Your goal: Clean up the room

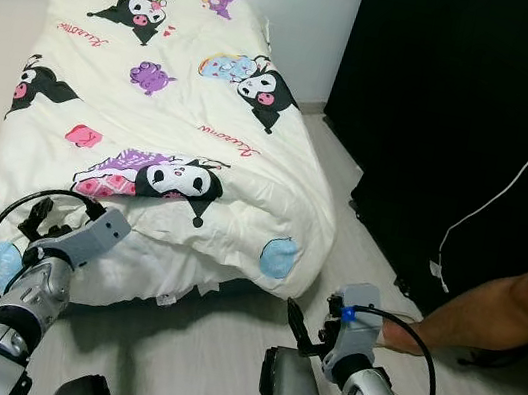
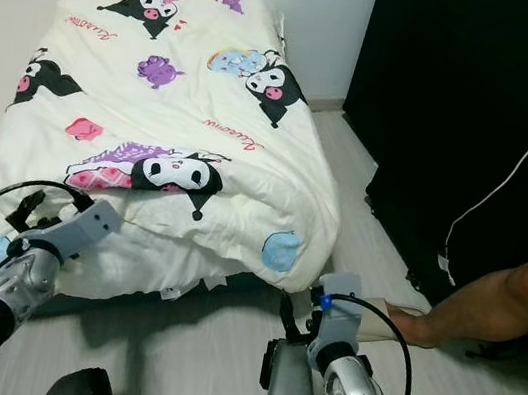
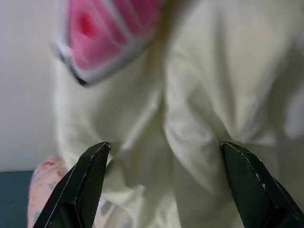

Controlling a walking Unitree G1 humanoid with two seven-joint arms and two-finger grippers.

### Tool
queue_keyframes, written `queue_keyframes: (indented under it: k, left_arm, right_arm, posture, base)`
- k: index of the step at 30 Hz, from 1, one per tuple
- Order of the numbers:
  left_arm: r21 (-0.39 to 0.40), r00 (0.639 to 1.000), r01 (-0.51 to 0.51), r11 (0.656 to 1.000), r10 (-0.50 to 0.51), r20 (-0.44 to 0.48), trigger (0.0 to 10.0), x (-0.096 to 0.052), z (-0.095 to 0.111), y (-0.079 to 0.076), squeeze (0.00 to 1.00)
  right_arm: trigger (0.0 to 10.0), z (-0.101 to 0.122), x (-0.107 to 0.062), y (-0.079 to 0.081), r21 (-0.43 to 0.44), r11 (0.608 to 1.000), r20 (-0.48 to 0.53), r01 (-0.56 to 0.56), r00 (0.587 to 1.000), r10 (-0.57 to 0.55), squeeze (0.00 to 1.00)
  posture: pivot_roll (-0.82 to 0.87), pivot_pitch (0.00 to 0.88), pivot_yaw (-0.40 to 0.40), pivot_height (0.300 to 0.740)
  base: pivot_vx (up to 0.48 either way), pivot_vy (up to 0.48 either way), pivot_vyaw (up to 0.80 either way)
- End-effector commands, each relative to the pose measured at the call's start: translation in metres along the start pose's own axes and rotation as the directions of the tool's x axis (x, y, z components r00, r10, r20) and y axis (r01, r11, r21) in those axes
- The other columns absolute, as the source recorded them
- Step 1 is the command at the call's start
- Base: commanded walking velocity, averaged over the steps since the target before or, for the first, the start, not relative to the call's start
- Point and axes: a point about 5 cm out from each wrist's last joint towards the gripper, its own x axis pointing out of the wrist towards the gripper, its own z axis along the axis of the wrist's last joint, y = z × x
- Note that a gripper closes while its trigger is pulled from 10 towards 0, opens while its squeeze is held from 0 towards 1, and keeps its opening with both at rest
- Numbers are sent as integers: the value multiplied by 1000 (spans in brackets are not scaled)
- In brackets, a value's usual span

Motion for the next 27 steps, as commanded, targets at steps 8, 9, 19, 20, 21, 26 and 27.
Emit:
queue_keyframes:
  k: [8,9,19,20,21,26,27]
  left_arm:
    - [22,987,118,993,-115,-112,9608,-11,-28,-13,0]
    - [18,980,148,989,-144,-135,10000,-12,-31,-14,0]
    - [-77,966,125,989,-139,-217,0,-17,-45,-15,0]
    - [-79,967,120,990,-134,-219,0,-16,-46,-14,0]
    - [-79,967,120,990,-134,-219,0,-16,-46,-14,0]
    - [-71,967,108,992,-121,-223,0,-15,-48,-10,0]
    - [-71,967,108,992,-121,-223,0,-15,-48,-10,0]
  right_arm:
    - [10000,-4,-5,-5,13,1000,-24,16,1000,-16,0]
    - [10000,-3,-5,-6,13,1000,-26,17,1000,-16,0]
    - [10000,0,-3,-7,11,1000,-23,15,1000,-15,0]
    - [10000,0,-3,-7,11,1000,-23,14,1000,-14,0]
    - [10000,0,-3,-7,11,1000,-23,14,1000,-14,0]
    - [10000,0,-3,-7,11,1000,-26,14,1000,-14,0]
    - [10000,0,-3,-7,11,1000,-26,14,1000,-14,0]
  posture:
    - [-273,203,-5,500]
    - [-268,203,-6,500]
    - [-265,202,-10,500]
    - [-265,202,-10,500]
    - [-265,202,-10,500]
    - [-263,203,-12,500]
    - [-263,203,-12,500]
  base:
    - [0,0,0]
    - [0,0,0]
    - [0,0,0]
    - [0,0,0]
    - [0,0,0]
    - [0,0,0]
    - [0,0,0]
